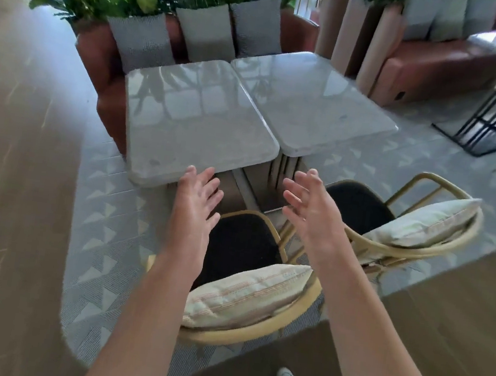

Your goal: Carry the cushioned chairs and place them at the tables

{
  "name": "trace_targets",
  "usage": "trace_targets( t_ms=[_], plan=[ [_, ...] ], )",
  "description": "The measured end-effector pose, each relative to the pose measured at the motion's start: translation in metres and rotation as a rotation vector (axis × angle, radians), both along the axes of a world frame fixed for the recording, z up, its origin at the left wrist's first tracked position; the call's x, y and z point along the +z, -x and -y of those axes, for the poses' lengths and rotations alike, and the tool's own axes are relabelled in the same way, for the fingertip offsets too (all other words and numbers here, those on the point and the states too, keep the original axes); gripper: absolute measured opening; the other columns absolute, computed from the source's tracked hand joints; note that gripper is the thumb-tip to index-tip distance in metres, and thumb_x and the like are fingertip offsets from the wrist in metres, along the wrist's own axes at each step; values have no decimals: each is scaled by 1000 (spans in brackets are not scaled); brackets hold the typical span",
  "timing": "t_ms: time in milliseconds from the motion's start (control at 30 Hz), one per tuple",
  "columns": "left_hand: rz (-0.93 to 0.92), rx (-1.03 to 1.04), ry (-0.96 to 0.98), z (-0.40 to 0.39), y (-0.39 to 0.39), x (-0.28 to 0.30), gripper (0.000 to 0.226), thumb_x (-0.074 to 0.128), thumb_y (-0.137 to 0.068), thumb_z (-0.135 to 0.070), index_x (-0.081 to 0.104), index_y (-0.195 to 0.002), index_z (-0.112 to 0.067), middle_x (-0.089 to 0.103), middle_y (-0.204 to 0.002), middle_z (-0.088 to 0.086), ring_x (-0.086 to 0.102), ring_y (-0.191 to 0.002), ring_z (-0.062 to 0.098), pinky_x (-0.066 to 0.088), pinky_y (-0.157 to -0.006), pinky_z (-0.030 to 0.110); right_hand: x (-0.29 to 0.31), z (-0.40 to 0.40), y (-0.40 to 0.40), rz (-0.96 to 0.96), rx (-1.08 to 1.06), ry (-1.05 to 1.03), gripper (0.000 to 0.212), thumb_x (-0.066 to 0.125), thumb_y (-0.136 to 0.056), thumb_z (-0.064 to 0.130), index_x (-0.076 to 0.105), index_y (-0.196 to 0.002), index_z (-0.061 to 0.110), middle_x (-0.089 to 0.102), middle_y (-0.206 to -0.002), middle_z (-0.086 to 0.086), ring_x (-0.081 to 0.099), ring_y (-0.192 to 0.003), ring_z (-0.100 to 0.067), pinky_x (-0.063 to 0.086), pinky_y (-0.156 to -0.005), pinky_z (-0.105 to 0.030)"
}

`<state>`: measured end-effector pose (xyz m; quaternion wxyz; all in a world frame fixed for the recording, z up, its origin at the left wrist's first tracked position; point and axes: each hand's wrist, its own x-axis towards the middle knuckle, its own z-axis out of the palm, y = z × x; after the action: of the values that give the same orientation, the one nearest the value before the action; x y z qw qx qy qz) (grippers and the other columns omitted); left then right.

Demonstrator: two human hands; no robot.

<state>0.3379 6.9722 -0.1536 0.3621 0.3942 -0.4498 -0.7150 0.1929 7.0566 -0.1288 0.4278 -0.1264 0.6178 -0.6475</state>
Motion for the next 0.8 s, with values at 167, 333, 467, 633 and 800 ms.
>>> trace_targets(
  t_ms=[167, 333, 467, 633, 800],
  plan=[
    [-30, -169, -25, -7, 26, 1, 61, 23, -104, -57, 45, -151, -25, 43, -158, 5, 43, -142, 18, 27, -118, 47, -1, -32, -1, -66, -161, -6, 50, 40, -106, 40, 45, -147, 12, 57, -141, -5, 50, -134, -22, 37, -117, -44],
    [-16, -319, 20, -37, 50, 8, 60, 23, -104, -57, 43, -153, -27, 42, -159, 1, 43, -143, 17, 24, -122, 50, 2, -82, 12, -162, -300, 0, 51, 40, -104, 47, 48, -145, 18, 59, -138, -1, 52, -130, -19, 38, -116, -45],
    [-5, -352, 36, -59, 54, 9, 60, 23, -105, -57, 44, -152, -27, 43, -158, 0, 44, -142, 17, 25, -122, 50, 3, -117, 17, -203, -371, -11, 50, 39, -103, 50, 52, -141, 20, 59, -138, 0, 52, -130, -16, 37, -116, -46],
    [24, -310, 49, -84, 45, 9, 59, 22, -105, -56, 44, -151, -28, 45, -157, 0, 44, -141, 17, 24, -123, 52, -2, -144, 11, -222, -331, -9, 48, 39, -103, 49, 52, -141, 22, 60, -137, 5, 51, -131, -13, 36, -117, -44],
    [97, -219, 56, -111, 15, 5, 62, 23, -101, -62, 46, -149, -30, 45, -157, -1, 46, -140, 15, 25, -123, 50, -28, -153, -15, -186, -167, -9, 46, 37, -104, 48, 53, -140, 25, 61, -132, 11, 52, -126, -5, 38, -112, -34]
  ],
)
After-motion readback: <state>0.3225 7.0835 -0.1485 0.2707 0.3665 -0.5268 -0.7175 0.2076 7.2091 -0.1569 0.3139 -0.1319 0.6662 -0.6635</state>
